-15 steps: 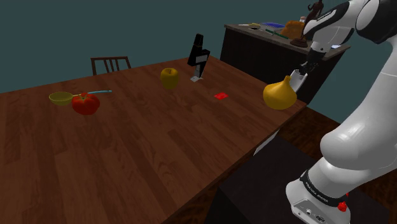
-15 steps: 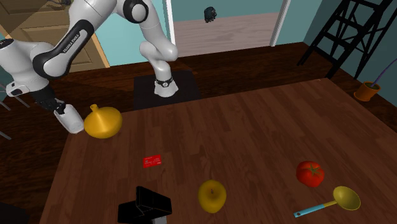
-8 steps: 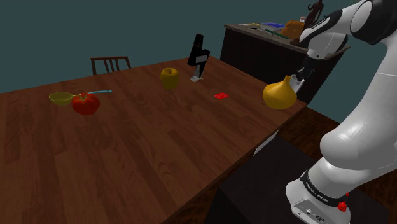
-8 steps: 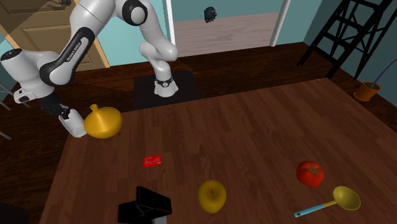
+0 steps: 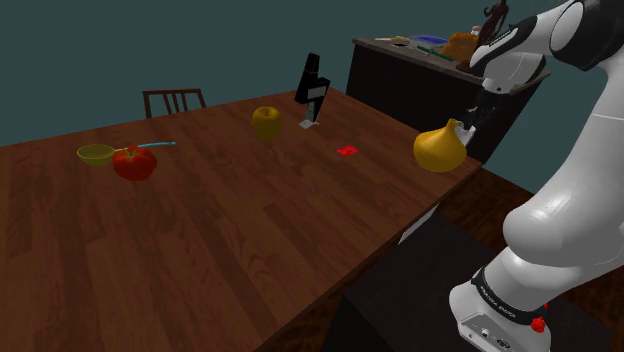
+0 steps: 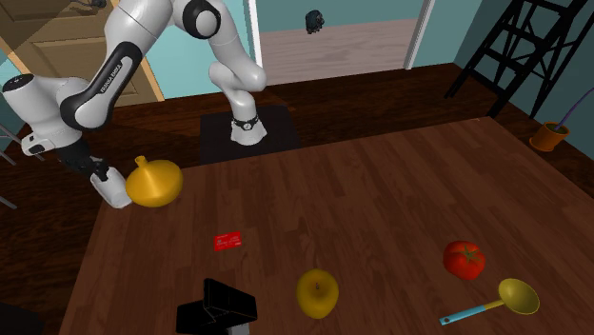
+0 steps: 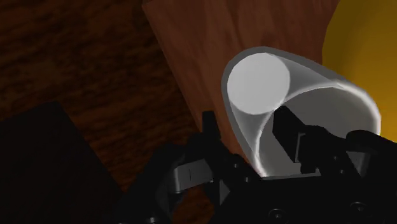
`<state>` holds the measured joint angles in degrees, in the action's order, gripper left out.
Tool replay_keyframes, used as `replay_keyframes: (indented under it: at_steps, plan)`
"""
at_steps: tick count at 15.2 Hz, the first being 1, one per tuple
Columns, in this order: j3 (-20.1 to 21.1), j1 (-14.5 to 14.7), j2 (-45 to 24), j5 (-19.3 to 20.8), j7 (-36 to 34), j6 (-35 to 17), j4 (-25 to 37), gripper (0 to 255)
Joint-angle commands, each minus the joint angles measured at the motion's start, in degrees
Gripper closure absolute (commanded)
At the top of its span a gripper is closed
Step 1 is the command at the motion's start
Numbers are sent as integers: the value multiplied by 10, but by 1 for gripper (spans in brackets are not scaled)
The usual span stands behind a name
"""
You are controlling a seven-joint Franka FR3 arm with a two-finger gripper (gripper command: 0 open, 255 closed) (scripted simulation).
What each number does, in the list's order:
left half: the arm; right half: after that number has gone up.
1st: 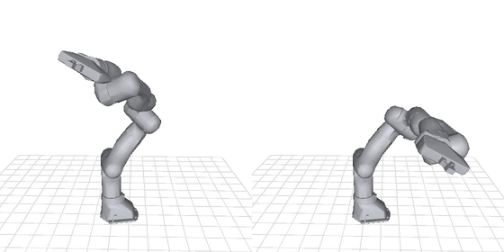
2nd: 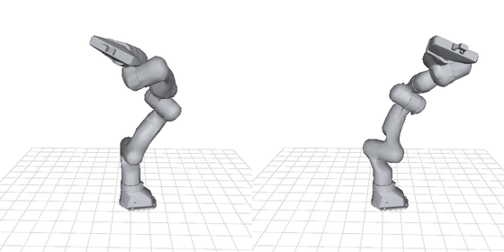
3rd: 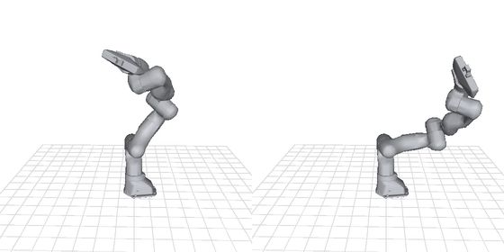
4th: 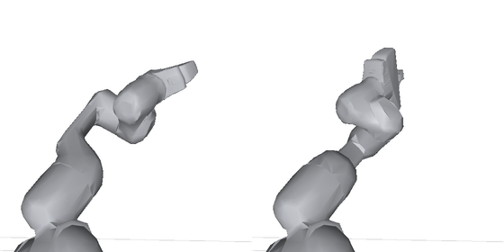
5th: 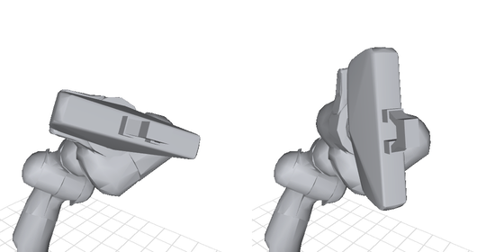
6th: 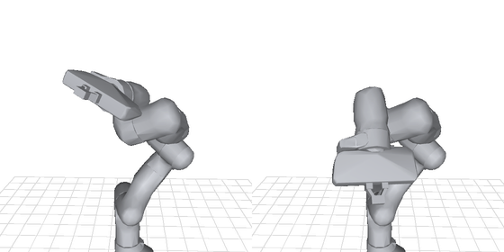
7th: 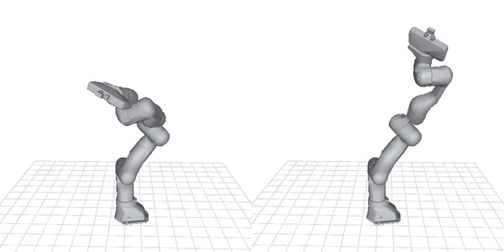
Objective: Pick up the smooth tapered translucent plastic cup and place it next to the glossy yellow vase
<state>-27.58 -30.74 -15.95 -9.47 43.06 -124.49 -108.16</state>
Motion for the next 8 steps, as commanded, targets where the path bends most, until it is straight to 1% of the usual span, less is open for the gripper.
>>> replay_keyframes:
  at_steps: [1,5,8]
  plan:
    - [0,0,0,0,0,0,0,0]
    - [0,0,0,0,0,0,0,0]
    - [-6,5,27,17,-11,49,26,0]
